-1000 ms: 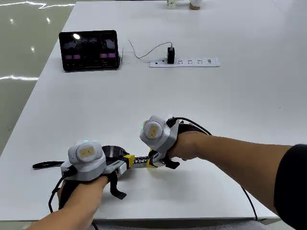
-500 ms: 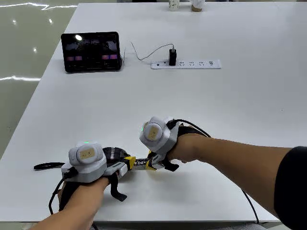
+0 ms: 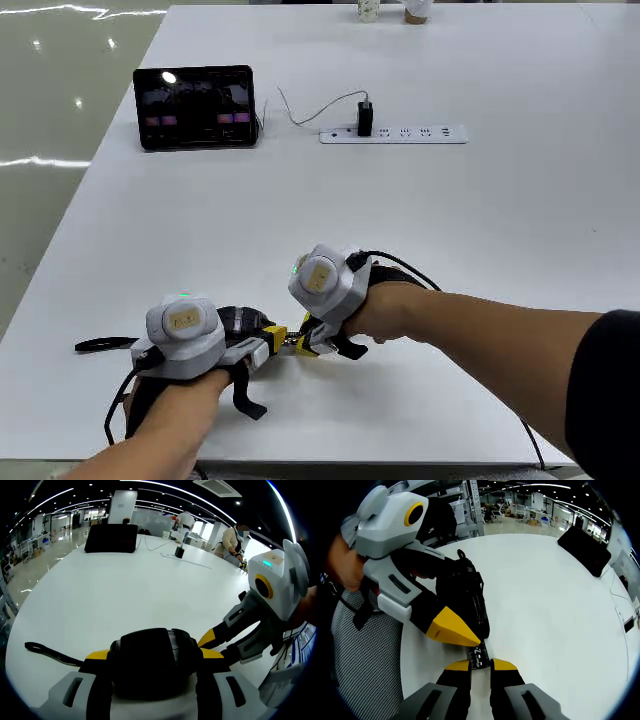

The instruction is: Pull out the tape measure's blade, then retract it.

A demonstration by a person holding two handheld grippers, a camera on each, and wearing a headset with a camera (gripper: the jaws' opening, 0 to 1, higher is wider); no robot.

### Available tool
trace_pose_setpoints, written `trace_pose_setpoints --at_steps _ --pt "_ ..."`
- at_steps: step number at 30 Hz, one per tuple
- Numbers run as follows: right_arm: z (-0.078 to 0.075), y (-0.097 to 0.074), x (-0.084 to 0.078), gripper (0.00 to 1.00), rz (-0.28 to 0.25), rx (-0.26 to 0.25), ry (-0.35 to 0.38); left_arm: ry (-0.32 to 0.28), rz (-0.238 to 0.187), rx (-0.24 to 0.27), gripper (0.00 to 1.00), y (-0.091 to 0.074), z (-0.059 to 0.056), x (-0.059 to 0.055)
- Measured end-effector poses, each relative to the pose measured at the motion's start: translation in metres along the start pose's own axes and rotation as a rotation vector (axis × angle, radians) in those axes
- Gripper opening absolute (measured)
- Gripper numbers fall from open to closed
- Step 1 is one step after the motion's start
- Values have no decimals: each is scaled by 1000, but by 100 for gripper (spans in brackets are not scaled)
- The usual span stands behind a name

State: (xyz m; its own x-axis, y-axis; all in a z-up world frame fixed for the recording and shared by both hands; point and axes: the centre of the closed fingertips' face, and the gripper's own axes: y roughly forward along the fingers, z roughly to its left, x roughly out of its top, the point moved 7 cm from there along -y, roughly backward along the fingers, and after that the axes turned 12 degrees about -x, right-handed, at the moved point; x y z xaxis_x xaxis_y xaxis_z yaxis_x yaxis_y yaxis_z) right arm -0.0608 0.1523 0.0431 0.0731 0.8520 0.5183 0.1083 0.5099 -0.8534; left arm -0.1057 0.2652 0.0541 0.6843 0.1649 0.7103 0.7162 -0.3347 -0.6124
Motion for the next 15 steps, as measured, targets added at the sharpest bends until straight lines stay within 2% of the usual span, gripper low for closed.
trace_pose_setpoints --at_steps 15 --pt "2 5 9 11 -19 -10 -8 3 -2 -3 63 0 -1 1"
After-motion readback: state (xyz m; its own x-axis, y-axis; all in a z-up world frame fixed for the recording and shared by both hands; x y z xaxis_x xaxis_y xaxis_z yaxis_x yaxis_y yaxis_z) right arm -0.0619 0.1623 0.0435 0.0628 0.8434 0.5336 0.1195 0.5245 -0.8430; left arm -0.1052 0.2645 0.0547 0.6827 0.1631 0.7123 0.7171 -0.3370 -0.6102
